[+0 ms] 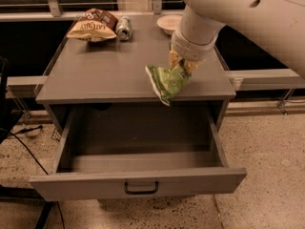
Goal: Pick green jalapeno chip bag from top drawer and place on counter
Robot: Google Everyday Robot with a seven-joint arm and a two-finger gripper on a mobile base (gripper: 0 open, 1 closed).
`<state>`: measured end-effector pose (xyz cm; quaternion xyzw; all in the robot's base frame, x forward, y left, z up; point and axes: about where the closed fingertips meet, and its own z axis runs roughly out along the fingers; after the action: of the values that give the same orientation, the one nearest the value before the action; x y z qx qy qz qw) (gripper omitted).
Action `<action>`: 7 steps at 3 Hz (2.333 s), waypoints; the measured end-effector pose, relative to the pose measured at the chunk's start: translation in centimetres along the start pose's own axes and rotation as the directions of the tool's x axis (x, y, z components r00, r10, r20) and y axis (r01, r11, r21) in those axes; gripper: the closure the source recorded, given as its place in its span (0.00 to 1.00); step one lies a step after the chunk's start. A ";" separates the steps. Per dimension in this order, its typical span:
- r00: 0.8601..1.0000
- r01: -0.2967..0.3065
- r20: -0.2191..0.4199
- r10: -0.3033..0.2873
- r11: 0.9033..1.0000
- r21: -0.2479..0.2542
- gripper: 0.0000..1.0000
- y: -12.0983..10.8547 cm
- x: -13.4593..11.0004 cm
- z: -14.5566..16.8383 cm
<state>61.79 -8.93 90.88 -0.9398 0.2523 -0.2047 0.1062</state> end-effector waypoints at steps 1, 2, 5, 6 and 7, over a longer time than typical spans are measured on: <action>1.000 0.005 -0.019 -0.003 0.992 0.122 1.00 -1.0 1.8 3.4; 0.999 -0.011 -0.041 0.022 0.968 0.250 1.00 -1.8 3.8 6.4; 0.995 0.024 -0.095 0.010 0.936 0.352 0.76 -3.6 6.2 9.4; 0.995 0.024 -0.095 0.010 0.936 0.352 0.45 -3.6 6.2 9.4; 0.995 0.024 -0.095 0.010 0.936 0.352 0.22 -3.6 6.2 9.4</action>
Offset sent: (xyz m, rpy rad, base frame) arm 0.1143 -0.0018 -0.0542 0.3431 -0.3167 0.0715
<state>72.33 -8.20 85.65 -0.8955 0.2130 -0.2917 0.2600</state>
